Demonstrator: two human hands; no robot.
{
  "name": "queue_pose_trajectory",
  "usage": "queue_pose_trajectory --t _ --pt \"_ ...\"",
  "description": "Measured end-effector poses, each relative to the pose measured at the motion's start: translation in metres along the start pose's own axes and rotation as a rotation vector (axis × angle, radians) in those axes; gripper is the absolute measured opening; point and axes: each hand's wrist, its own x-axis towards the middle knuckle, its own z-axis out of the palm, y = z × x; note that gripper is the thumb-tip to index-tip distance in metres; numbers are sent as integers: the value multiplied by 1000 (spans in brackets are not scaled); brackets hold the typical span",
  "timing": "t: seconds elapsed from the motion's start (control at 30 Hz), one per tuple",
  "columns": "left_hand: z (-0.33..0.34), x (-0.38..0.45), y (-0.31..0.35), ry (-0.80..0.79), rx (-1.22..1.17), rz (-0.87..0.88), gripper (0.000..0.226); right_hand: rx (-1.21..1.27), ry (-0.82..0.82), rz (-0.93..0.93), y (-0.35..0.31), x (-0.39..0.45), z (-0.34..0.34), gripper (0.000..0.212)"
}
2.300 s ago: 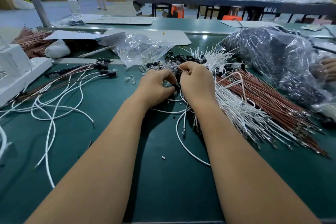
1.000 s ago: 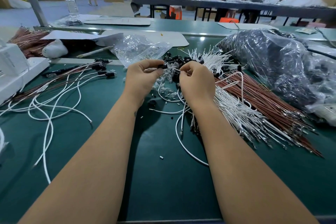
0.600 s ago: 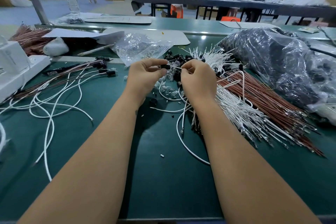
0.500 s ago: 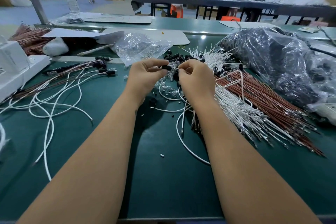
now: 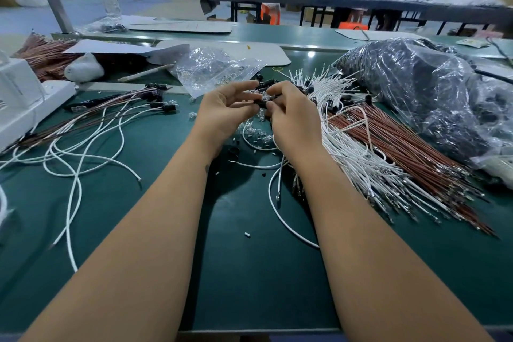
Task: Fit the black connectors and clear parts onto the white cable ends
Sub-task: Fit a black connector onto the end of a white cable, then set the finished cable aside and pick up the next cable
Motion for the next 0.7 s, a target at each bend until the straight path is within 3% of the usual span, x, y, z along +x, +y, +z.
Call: queue_pose_trajectory --t 0.23,0.37,0.43,0.57,0.63,0.7 --pt "1 0 -1 77 -20 37 31 7 -67 -33 -1 0 0 24" --pt "3 -1 0 134 3 82 38 -82 -64 -53 -1 1 -2 21" --pt "-2 2 -1 303 98 100 33 -226 15 -33 0 2 -4 18" --pt "-26 9 -1 871 208 -26 24 -420 183 38 2 4 -11 20" --pt "-30 7 3 977 249 -101 34 -460 208 29 1 5 -13 20" --pt "-26 3 3 945 540 -52 51 -445 195 21 0 5 -13 19"
